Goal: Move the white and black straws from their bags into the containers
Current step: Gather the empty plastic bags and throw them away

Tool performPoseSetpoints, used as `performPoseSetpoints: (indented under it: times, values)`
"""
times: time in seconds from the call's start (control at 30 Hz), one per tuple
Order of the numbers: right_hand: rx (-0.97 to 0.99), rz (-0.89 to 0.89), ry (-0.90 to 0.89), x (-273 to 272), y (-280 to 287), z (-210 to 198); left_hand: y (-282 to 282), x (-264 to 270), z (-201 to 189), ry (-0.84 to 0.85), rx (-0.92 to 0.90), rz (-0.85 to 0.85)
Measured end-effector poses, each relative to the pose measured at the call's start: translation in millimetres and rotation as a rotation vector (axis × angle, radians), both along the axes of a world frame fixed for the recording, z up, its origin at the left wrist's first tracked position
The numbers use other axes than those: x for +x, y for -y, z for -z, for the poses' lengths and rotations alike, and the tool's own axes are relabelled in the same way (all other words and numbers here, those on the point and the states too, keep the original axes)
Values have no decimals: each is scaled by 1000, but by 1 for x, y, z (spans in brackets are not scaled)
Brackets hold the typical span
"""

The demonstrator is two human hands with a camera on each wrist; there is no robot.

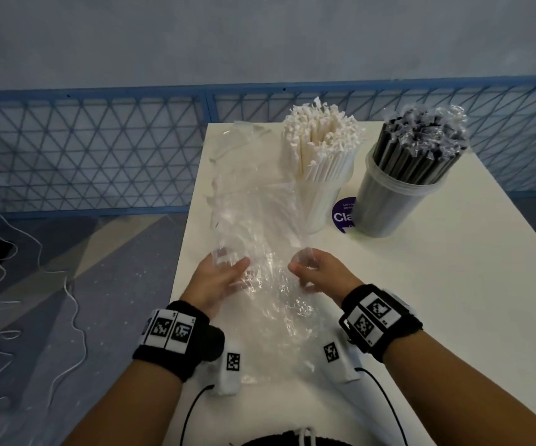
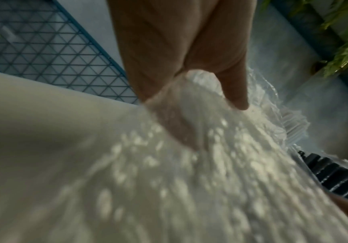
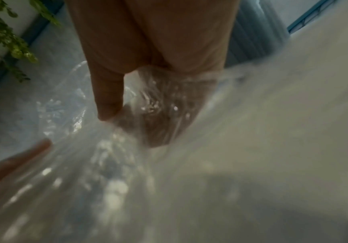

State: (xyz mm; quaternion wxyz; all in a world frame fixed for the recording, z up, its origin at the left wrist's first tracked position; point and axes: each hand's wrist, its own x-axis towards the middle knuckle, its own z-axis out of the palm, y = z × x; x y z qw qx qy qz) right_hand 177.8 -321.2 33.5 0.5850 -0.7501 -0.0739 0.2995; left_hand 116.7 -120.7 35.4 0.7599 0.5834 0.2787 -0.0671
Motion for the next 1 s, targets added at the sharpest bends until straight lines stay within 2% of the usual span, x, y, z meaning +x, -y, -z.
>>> performPoseSetpoints:
  times: [0.07,0.17,0.27,0.37,0.43,0.57,0.67,0.77,0.83,0.93,1.0]
  values:
    - [50,20,-78,-6,-6,-3,-4,1,0,31,33,34]
    - [141,51,-179,-12,-10,-11,-10,-2,-2,9,-13,175]
    - [169,24,-196,-19,-11,-16,-13,-7,-2,-7,-63,259]
    - [134,-7,-125,-24,-13,-18,-18,-8,1,53,-72,232]
    - [142,32,-88,-23,-13,-15,-20,-9,0,92,-74,172]
    - [185,51,-75,-20,-6,-8,-18,-14,-3,75,-158,119]
    - [237,63,-178,-22,-2,-2,-12,-20,-5,42,-196,132]
    - [294,205,-331,-27,2,1,-3,-25,-7,1,-278,39]
    - [254,255,-347,-29,7,1,2,-31,-10,-47,-370,16]
    - [98,276,-234,-30,17,-6,7,-40,-19,-92,-440,54]
    - [79,282,-156,-31,19,-11,10,-46,-23,-114,-427,119]
